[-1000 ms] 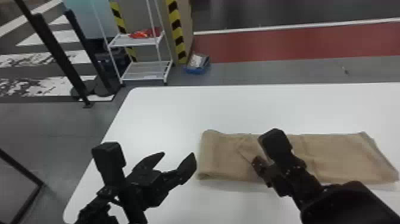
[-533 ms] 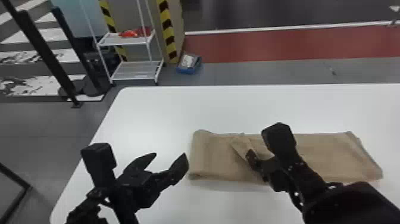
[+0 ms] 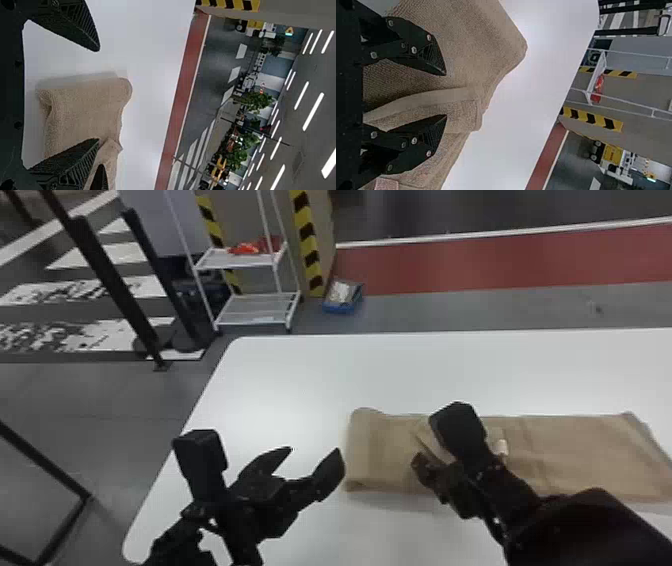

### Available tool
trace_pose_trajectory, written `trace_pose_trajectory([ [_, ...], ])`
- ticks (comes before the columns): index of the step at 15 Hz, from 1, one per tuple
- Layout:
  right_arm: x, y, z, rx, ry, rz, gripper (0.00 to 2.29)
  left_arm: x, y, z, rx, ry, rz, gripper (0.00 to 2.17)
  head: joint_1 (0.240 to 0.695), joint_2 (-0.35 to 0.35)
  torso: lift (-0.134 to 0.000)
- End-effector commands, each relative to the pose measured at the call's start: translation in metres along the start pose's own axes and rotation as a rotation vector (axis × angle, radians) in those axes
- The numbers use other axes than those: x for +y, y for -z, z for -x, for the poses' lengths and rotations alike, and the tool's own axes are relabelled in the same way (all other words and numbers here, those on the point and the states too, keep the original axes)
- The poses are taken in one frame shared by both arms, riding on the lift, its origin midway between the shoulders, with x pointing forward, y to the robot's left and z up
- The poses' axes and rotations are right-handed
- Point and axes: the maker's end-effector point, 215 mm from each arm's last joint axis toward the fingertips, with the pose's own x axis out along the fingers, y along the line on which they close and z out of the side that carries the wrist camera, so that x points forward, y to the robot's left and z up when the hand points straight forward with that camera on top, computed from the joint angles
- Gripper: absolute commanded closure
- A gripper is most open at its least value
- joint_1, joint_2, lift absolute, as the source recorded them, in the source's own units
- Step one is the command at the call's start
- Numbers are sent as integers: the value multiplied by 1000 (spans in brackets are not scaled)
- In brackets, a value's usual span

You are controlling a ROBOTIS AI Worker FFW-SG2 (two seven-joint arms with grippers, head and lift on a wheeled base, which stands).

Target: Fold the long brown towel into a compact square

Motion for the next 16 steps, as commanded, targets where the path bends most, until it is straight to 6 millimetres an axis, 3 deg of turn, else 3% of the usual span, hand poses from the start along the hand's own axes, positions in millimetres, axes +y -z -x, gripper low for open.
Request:
trace_pose_trajectory([
  [1, -8, 11, 0, 35, 25, 0, 603, 0, 2, -1, 2, -1, 4, 66, 695, 229, -123],
  [11, -78, 34, 30, 81, 147, -114, 603, -2, 5, -2, 8, 5, 5, 73, 695, 147, -123],
  [16, -90, 55, 43, 110, 161, -164, 603, -2, 6, -4, 11, 7, 5, 76, 695, 99, -123],
])
